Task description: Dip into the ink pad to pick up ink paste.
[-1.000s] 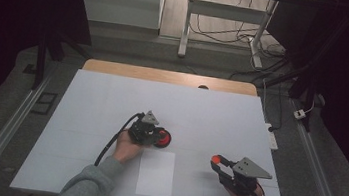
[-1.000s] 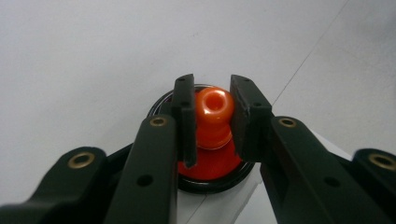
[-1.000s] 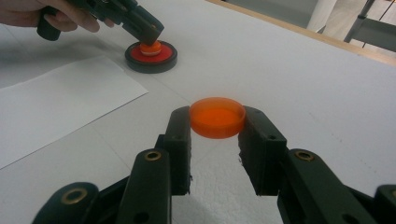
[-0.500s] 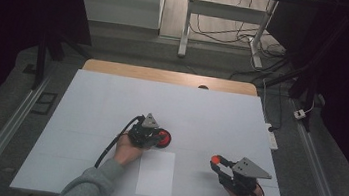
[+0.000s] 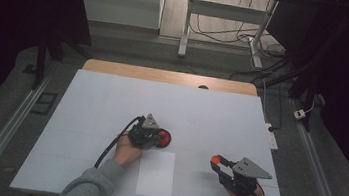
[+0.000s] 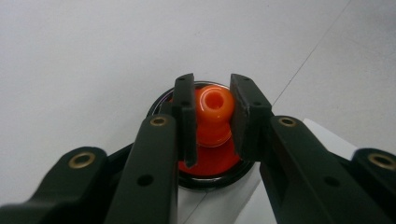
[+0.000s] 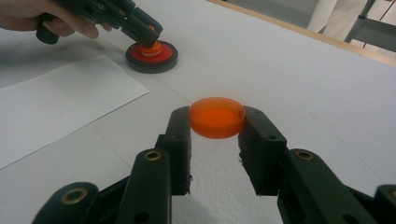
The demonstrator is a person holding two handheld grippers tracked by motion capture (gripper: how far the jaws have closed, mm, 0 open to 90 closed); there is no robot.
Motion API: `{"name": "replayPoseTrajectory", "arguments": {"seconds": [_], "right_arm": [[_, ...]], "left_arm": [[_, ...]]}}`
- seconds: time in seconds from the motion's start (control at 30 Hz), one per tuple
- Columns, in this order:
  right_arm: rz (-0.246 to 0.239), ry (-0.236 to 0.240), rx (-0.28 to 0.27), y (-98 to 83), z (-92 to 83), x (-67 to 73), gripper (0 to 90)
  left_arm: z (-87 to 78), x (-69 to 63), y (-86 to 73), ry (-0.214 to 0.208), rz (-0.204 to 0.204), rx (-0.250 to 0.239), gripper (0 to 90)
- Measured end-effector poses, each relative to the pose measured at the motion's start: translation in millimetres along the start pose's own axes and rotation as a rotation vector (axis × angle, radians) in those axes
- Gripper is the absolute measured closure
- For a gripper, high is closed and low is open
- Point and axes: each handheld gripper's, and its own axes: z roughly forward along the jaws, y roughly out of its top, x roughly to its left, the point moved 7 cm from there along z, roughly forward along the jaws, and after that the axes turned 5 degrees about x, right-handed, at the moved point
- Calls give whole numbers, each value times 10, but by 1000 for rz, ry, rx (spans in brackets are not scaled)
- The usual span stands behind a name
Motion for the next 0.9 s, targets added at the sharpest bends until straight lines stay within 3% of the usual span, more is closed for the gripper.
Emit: {"name": "replayPoseTrajectory", "arguments": {"seconds": [0.7, 0.73, 0.77, 0.8, 0.83, 0.9], "right_arm": [[1, 4, 3, -2, 11, 10, 641], [0, 4, 2, -1, 10, 10, 642], [2, 6, -1, 1, 10, 12, 642], [3, 7, -3, 2, 9, 12, 642], [3, 7, -4, 3, 9, 12, 642], [2, 3, 1, 0, 13, -5, 642]], "left_arm": [[-3, -11, -1, 13, -6, -9, 733], [-6, -9, 2, 14, -3, -9, 733], [-13, -20, 7, 30, 26, -13, 733], [-31, -30, 23, 52, 60, -34, 733], [-100, -52, 89, 47, 74, -95, 732], [-211, -68, 189, 4, 31, -134, 732]]}}
